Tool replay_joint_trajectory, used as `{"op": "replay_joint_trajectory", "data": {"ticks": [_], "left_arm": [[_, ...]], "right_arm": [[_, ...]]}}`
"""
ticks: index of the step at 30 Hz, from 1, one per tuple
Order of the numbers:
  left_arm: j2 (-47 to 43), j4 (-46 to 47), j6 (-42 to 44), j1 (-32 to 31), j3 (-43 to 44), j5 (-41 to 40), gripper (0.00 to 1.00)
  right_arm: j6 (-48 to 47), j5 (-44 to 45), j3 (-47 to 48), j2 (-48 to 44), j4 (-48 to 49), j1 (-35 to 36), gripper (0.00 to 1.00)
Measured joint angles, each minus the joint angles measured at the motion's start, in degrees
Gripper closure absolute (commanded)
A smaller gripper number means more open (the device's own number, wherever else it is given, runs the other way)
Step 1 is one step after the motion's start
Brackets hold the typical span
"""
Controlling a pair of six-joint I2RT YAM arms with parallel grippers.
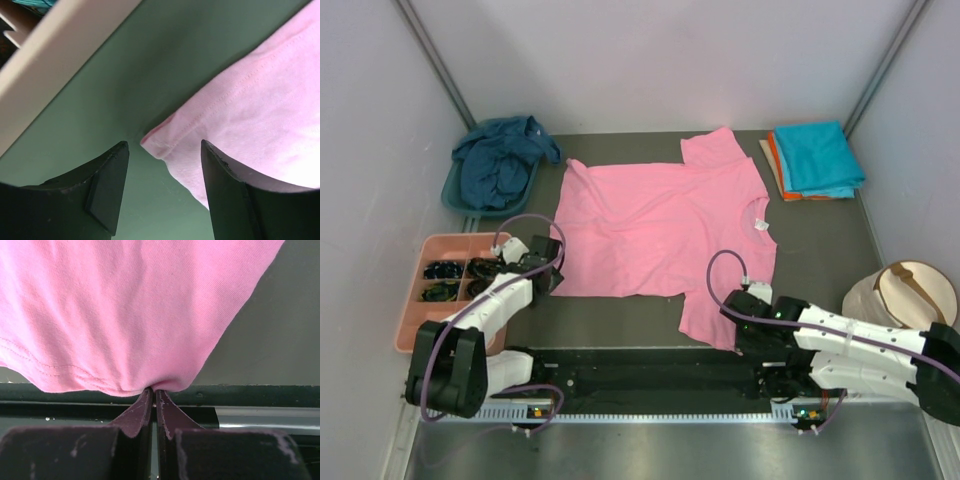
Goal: Fold and stack the t-shirts
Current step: Grap the side of the flattened tshirt closest away from the robot with both arms
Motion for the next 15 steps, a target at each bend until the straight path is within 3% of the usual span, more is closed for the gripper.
{"op": "replay_joint_trajectory", "data": {"ticks": [4,8,15], "left_arm": [[0.02,0.02,0.02,0.9,-0.02,0.11,0.45],[0.31,0.11,-0.02,1.51,-0.13,0.74,0.65],[1.18,0.07,0.2,1.92,-0.26,1.62,0.7]], "right_arm": [[-0.33,-0.15,0.04,0.22,0.07,-0.09,1.0],[-0.35,-0.17,0.04,0.22,0.07,-0.11,1.0],[-0.42,-0.33,0.07,0.22,0.07,-0.33,1.0]]}}
